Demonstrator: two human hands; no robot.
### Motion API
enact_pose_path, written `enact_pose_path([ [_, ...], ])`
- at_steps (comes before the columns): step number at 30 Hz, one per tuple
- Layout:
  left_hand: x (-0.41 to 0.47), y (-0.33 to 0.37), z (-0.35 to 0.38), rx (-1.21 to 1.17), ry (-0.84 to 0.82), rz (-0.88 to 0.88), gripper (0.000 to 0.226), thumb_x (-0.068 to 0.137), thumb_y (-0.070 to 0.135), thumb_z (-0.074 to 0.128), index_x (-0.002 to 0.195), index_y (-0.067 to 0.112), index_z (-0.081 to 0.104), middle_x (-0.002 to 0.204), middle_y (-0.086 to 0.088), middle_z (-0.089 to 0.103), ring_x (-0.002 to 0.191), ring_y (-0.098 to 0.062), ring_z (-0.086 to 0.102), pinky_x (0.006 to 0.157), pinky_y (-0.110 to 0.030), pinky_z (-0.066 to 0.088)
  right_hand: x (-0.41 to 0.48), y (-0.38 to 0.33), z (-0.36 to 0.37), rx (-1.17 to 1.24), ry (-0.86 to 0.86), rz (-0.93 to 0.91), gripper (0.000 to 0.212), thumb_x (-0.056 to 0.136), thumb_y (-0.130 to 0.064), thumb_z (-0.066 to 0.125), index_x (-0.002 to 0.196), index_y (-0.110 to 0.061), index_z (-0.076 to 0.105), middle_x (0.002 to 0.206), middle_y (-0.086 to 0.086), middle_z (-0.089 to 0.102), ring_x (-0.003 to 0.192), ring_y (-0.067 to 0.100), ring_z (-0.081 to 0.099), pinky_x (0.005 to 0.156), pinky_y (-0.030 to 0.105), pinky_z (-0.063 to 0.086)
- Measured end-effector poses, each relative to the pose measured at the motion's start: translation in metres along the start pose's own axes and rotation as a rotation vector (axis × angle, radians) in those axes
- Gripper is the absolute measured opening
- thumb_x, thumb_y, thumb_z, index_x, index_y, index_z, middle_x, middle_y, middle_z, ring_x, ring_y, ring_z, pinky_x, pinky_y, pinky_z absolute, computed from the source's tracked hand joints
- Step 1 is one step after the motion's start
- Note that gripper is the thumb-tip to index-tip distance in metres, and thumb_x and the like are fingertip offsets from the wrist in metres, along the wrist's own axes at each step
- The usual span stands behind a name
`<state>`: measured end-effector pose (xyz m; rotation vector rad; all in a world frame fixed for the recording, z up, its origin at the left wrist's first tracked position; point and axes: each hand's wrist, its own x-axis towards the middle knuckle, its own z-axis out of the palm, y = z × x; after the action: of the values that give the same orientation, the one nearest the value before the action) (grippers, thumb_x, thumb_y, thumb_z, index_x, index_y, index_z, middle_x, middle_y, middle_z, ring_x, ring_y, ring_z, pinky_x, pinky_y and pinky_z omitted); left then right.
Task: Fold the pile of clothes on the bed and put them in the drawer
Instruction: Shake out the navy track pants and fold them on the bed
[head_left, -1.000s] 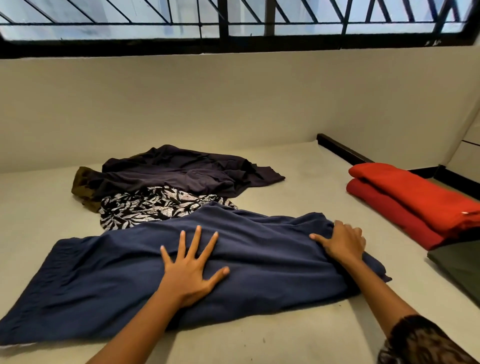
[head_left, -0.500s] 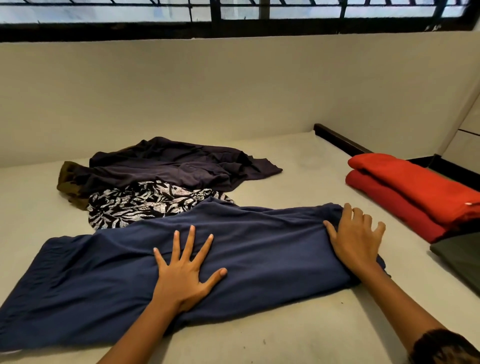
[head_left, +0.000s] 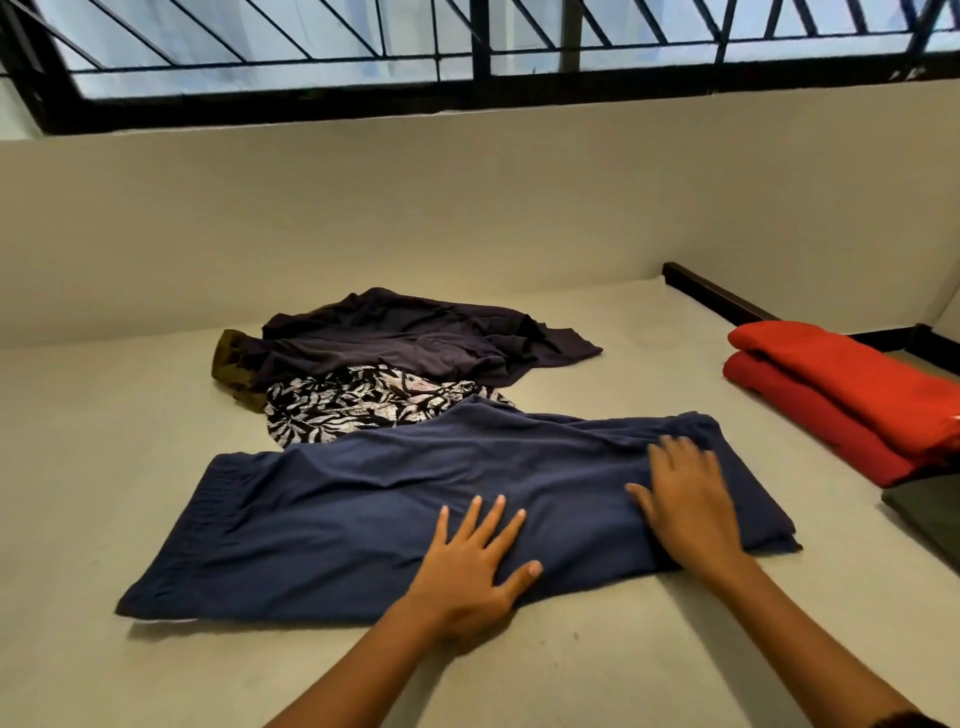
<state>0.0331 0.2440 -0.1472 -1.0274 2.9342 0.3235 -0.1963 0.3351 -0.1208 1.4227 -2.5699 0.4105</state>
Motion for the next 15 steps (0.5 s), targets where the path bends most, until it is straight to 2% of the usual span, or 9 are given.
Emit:
enact_pose_path([
  [2, 0.006, -0.009, -0.011, -0.062, 0.037, -0.031, 0.078, 0.079, 0.075, -0.002, 0.147, 0.038, -0.003, 0.158, 0.011, -0.005, 0.144, -0.013, -0.012, 0.115, -0.042, -0.01, 0.001, -0.05, 0.008, 0.111, -0.119, -0.149, 0.071, 0.091, -0.049, 0.028, 0.142, -0.001, 0.034, 0.151, 0.019, 0.027, 0.142, 0.033, 0.021, 0.115, 0.045, 0.011],
  [4, 0.002, -0.034, -0.017, 0.0, 0.102, -0.106, 0.095, 0.063, 0.08, -0.021, 0.147, 0.039, -0.002, 0.157, 0.012, -0.004, 0.145, -0.015, -0.009, 0.114, -0.043, -0.009, 0.001, -0.094, 0.019, 0.112, -0.279, -0.263, 0.088, 0.079, -0.061, -0.002, 0.15, -0.01, 0.014, 0.158, 0.008, 0.005, 0.146, 0.023, 0.002, 0.117, 0.041, 0.0],
  [5, -0.005, -0.053, -0.019, 0.053, 0.101, -0.15, 0.109, 0.05, 0.083, -0.032, 0.146, 0.04, -0.005, 0.156, 0.012, -0.007, 0.145, -0.017, -0.009, 0.114, -0.046, -0.009, 0.002, -0.109, 0.025, 0.081, -0.349, -0.279, 0.087, 0.08, -0.066, -0.003, 0.151, -0.016, 0.007, 0.159, 0.002, -0.003, 0.146, 0.02, -0.004, 0.116, 0.043, -0.004],
  [6, -0.013, -0.072, -0.019, 0.092, 0.097, -0.204, 0.115, 0.041, 0.083, -0.038, 0.144, 0.041, -0.009, 0.153, 0.013, -0.013, 0.145, -0.02, -0.01, 0.114, -0.048, -0.009, 0.003, -0.116, 0.031, 0.059, -0.401, -0.262, 0.084, 0.084, -0.071, 0.005, 0.151, -0.022, 0.002, 0.158, -0.003, -0.008, 0.146, 0.018, -0.008, 0.114, 0.048, -0.007],
  [8, -0.034, -0.111, -0.02, 0.087, 0.118, -0.329, 0.11, 0.035, 0.088, -0.034, 0.136, 0.046, -0.018, 0.144, 0.016, -0.022, 0.144, -0.022, -0.013, 0.112, -0.051, -0.011, 0.005, -0.11, 0.042, 0.036, -0.45, -0.158, 0.089, 0.076, -0.082, 0.016, 0.149, -0.036, -0.004, 0.155, -0.013, -0.016, 0.144, 0.018, -0.015, 0.108, 0.06, -0.012],
  [10, -0.055, -0.139, -0.022, 0.044, 0.127, -0.41, 0.107, 0.035, 0.093, -0.026, 0.132, 0.048, -0.022, 0.143, 0.015, -0.024, 0.144, -0.022, -0.015, 0.112, -0.051, -0.012, 0.008, -0.088, 0.042, -0.002, -0.448, -0.034, 0.093, 0.066, -0.088, 0.009, 0.146, -0.043, -0.009, 0.154, -0.015, -0.02, 0.144, 0.02, -0.018, 0.105, 0.066, -0.012],
  [13, -0.065, -0.163, -0.027, -0.001, 0.131, -0.457, 0.114, 0.034, 0.093, -0.027, 0.135, 0.04, -0.024, 0.155, 0.009, -0.016, 0.144, -0.023, -0.014, 0.114, -0.044, -0.011, 0.017, -0.056, 0.031, -0.041, -0.485, 0.129, 0.098, 0.061, -0.087, 0.002, 0.146, -0.041, -0.014, 0.154, -0.009, -0.023, 0.144, 0.024, -0.018, 0.106, 0.068, -0.009],
  [15, -0.06, -0.173, -0.034, -0.032, 0.174, -0.428, 0.113, 0.041, 0.09, -0.029, 0.14, 0.039, -0.015, 0.156, 0.007, -0.012, 0.145, -0.024, -0.01, 0.115, -0.041, -0.009, 0.026, -0.058, 0.024, -0.061, -0.503, 0.185, 0.102, 0.061, -0.087, -0.001, 0.148, -0.035, -0.013, 0.155, -0.004, -0.024, 0.143, 0.026, -0.02, 0.106, 0.068, -0.012],
])
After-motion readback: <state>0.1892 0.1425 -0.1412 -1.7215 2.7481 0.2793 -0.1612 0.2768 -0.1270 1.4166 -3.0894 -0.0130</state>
